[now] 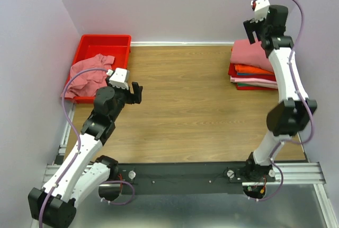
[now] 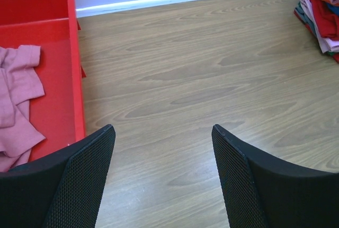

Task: Fold and stack the t-shirts
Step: Reset both grippers

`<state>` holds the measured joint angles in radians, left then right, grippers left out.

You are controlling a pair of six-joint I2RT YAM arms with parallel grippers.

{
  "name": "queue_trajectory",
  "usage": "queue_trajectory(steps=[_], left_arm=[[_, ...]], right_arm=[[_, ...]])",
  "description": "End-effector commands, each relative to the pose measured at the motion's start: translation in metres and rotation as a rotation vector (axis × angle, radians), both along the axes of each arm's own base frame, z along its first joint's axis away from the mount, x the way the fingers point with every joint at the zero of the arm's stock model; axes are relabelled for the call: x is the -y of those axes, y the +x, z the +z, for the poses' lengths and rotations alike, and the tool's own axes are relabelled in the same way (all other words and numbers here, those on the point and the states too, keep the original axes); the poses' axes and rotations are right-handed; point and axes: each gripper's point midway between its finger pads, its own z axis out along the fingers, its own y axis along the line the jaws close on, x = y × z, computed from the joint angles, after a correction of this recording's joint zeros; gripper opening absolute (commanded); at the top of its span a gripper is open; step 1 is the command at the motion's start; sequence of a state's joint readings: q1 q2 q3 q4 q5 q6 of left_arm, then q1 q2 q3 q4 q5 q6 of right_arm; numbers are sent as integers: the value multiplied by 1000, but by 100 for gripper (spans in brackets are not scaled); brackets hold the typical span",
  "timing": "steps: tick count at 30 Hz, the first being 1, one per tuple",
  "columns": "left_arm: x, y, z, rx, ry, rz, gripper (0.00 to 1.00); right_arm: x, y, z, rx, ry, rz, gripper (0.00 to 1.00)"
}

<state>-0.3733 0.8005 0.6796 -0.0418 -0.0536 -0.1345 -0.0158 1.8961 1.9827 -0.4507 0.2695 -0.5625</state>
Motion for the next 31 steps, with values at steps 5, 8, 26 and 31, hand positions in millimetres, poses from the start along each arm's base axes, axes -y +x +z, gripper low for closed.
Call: queue_trajectory(steps=[5,8,26,31], left_arm=[[-31,-11,58,139,-79,123,98],[-40,-14,75,160,-115,139,98],[-73,-12,90,165,-61,187,98],[-72,-14,89,166,-60,181,98]], right_arm=[[-136,-91,-9,-81,637,467,100],[-139,-124,3,-25,691,460,100],[-17,-219,-21,400,625,-230,100],[-20,-220,-29,384,631,-206,100]])
